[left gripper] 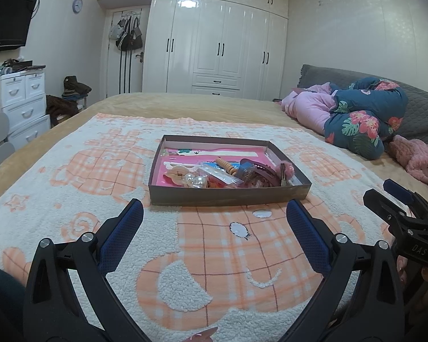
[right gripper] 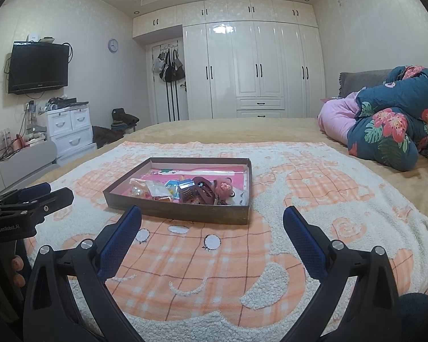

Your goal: Organize jewelry

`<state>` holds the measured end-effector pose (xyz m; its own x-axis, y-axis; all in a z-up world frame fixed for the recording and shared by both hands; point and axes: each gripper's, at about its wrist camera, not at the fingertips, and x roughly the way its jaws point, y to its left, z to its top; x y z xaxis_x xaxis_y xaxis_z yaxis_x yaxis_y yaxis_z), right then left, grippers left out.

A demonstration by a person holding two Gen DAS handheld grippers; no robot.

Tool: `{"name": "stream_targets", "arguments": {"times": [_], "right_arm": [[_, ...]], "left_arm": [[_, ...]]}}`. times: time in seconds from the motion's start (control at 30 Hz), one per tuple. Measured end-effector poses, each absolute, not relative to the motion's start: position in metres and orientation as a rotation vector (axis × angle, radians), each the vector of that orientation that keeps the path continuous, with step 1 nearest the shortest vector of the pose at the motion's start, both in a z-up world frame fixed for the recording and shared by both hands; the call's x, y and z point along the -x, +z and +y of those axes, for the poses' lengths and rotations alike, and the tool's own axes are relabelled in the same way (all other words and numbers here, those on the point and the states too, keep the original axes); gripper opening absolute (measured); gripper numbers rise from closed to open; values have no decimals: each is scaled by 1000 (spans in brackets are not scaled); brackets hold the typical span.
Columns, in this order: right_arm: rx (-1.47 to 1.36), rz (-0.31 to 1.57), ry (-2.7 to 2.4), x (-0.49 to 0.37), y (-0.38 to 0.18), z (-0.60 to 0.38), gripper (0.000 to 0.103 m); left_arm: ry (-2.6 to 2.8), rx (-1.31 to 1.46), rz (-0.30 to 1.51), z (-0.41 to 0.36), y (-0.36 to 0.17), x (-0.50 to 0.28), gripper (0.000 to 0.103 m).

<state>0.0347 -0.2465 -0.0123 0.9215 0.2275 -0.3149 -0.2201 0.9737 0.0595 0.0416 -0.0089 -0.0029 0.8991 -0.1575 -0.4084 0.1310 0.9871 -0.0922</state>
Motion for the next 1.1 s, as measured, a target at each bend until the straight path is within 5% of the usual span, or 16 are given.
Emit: {"name": "stream_targets", "arguments": {"times": [1.1], "right_arm": [[-18, 326, 232, -35, -12, -247, 97]], "left_arm": [[-148, 60, 431, -8, -3, -42, 92]]}}
